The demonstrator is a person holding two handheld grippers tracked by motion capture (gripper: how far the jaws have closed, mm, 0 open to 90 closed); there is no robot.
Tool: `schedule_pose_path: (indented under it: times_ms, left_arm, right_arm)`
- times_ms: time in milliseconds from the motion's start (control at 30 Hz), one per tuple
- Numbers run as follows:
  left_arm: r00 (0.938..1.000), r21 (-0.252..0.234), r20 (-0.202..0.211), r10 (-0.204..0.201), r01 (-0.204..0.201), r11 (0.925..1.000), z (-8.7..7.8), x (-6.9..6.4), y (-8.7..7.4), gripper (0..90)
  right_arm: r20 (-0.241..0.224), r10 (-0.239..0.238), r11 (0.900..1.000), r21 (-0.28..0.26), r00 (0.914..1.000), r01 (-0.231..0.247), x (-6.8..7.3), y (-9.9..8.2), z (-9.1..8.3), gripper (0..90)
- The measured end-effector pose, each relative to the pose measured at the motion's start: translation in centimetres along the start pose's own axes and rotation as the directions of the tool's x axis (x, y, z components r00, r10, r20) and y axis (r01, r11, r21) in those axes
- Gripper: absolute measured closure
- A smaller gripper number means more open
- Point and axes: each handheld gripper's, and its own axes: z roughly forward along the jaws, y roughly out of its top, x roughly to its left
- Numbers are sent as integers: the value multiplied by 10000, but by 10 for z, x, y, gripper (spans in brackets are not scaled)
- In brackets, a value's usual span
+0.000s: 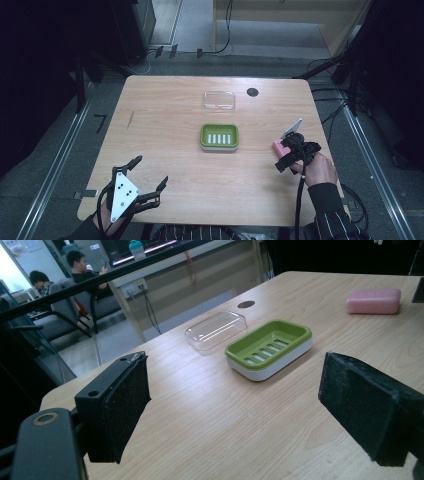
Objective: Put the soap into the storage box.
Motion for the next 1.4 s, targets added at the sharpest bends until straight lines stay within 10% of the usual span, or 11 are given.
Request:
schedule_pose_path:
  times_ms: [1400]
  left_arm:
    - [10000,-16,-19,-21,21,10000,0,0,0,133]
  right_arm:
    - [-990,747,9964,-331,9923,-784,-20,38,30,0]
